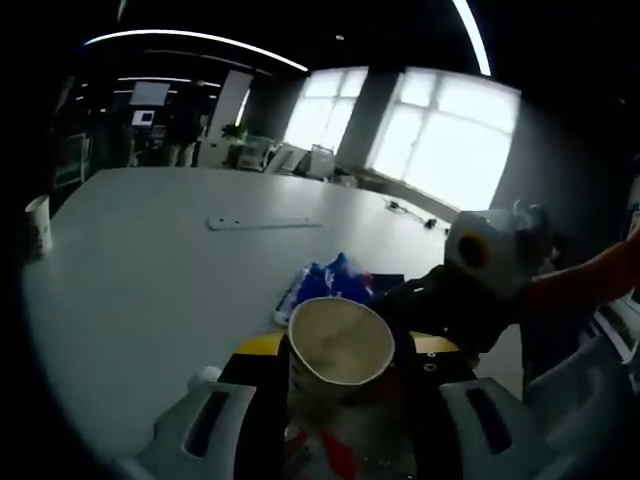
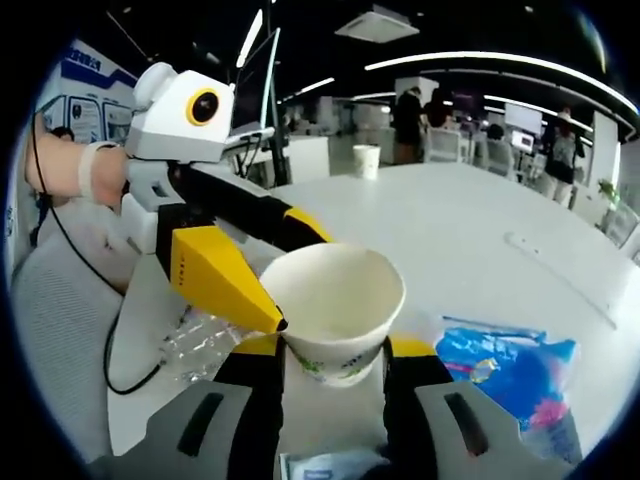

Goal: Arrange the tabletop items into an orderly group along one side of the table until the central work area is clear of visible clutter.

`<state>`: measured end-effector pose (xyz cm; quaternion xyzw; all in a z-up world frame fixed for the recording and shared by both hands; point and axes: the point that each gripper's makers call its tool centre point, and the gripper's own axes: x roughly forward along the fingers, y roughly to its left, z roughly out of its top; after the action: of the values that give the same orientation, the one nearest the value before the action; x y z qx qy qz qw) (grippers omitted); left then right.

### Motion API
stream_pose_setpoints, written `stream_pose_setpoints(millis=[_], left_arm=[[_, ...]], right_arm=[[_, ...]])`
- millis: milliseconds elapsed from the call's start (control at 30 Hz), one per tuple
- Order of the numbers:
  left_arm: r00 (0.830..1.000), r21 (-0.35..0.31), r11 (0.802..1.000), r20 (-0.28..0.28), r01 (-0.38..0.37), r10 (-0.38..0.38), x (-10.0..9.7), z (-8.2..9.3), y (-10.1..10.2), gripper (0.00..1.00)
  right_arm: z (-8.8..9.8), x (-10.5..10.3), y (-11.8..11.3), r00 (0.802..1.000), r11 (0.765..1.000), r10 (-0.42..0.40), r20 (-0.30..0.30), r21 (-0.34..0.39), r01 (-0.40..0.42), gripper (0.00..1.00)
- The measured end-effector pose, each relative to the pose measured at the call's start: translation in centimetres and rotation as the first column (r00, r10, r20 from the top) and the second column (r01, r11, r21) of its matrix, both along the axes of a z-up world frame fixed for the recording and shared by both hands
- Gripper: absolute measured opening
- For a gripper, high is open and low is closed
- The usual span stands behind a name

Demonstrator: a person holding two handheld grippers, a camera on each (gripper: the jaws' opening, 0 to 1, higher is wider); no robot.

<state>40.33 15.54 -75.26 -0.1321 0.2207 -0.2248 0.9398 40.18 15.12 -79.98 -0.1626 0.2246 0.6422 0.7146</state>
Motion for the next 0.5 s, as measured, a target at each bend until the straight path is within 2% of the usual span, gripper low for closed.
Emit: stream_pose_setpoints(millis=[500], left_arm=[[1.000, -0.004, 1.000, -0.003, -0.006, 0.006, 0.21, -0.11, 0.15, 0.43]], right_arm=[[-0.32, 0.38, 0.14, 1.000, 1.000, -0.019, -0.002, 0.003, 0.019, 0.36]])
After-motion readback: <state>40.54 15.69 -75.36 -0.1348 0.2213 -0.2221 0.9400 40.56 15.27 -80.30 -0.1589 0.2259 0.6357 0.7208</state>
